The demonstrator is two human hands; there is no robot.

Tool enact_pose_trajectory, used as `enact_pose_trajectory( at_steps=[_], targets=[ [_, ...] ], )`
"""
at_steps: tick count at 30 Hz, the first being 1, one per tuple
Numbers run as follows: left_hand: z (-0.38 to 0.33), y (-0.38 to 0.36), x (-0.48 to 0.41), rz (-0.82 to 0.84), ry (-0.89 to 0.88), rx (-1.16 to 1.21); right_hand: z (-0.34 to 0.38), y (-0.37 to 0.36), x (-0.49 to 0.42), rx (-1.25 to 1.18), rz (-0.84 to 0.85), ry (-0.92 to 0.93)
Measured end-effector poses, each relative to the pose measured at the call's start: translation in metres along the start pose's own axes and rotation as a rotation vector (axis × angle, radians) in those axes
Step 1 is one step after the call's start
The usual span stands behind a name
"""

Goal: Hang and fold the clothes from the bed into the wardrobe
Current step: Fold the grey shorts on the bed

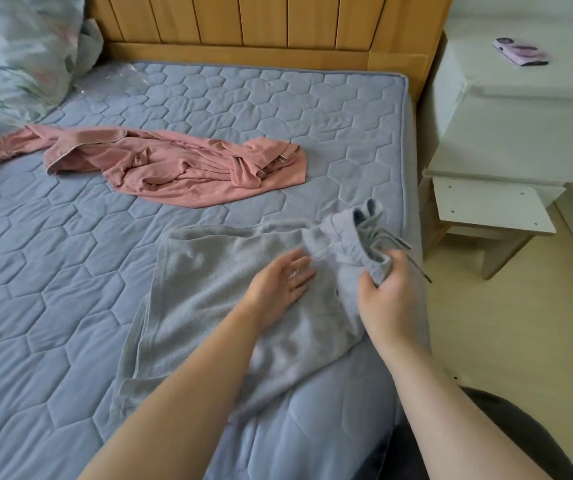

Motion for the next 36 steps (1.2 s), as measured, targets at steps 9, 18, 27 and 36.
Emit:
enact_pose_trajectory(
  at_steps=[9, 18, 27, 36],
  targets=[
    [-0.025, 0.067, 0.012, 0.003, 0.015, -0.071, 0.011, -0.082, 0.084, 0.471, 0.811, 0.540],
    [-0.029, 0.068, 0.020, -0.376, -0.290, -0.721, -0.007, -0.045, 0.042, 0.257, 0.291, 0.176],
    [-0.007, 0.045, 0.047, 0.079, -0.734, -1.586, -0.058, -0.059, 0.025, -0.135, 0.568, -0.751],
    [0.024, 0.021, 0.032, 0.124, -0.525, -1.342, -0.042, -0.059, 0.010, -0.270, 0.425, -0.769]
  ],
)
Point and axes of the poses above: each hand's wrist, its own x-axis away from the middle knuckle, its own y-axis out of the back of the hand, z = x × y, the point moved 5 cm from there along -x, towards the middle knuckle, and after that the axes turned 9 degrees about -y, right-handed, at the moved point
